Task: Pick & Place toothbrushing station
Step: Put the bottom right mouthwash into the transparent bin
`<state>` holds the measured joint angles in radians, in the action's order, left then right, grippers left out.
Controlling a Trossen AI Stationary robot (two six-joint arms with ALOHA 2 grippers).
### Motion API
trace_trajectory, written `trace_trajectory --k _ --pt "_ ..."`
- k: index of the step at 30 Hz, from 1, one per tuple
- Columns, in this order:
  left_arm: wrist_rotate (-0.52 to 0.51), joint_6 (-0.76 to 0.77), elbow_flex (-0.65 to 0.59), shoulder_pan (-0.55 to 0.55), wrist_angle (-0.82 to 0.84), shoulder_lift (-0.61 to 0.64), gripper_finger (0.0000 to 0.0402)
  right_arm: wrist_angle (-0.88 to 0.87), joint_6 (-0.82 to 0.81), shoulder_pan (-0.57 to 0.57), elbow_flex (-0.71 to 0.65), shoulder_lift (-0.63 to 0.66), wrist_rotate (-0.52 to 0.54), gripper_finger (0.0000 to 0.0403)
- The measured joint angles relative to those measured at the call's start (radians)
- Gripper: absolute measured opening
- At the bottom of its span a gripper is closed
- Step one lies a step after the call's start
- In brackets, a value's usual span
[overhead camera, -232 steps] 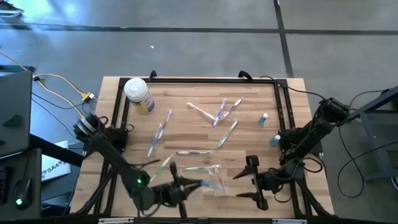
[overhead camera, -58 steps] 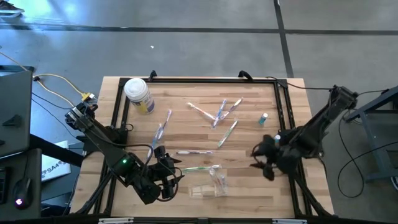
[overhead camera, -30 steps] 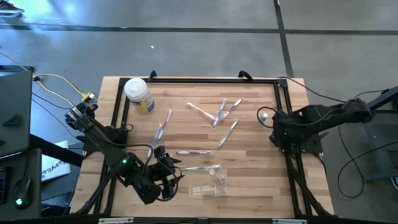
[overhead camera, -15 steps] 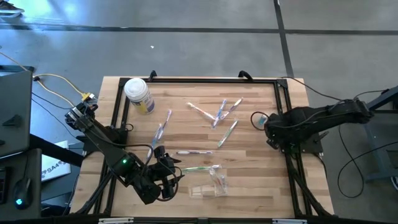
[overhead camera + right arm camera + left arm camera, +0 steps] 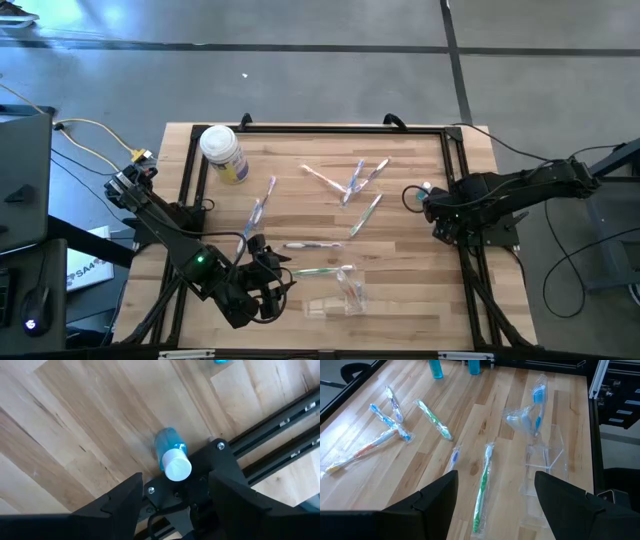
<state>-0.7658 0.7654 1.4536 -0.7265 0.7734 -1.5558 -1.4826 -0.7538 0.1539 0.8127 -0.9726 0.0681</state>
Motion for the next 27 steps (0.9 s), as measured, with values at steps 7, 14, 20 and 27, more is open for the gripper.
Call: trace_trajectory --k 7,14,20,27 --pt "0.0 0.0 0.0 0.0 0.0 0.0 0.0261 -0.001 -0.107 0.0 0.0 0.0 -0.019 0.022" --pt "0.0 0.0 0.0 0.0 0.0 0.0 0.0261 0.0 -0.009 0.0 0.0 -0.01 -0.019 0.022" --pt "0.0 0.0 0.0 0.0 -0.005 0.0 0.0261 0.001 0.044 0.0 0.0 -0.018 -0.028 0.022" --pt "0.0 0.0 0.0 0.0 -0.008 0.0 0.0261 0.002 -0.01 -0.033 0.0 -0.026 -0.093 0.0224"
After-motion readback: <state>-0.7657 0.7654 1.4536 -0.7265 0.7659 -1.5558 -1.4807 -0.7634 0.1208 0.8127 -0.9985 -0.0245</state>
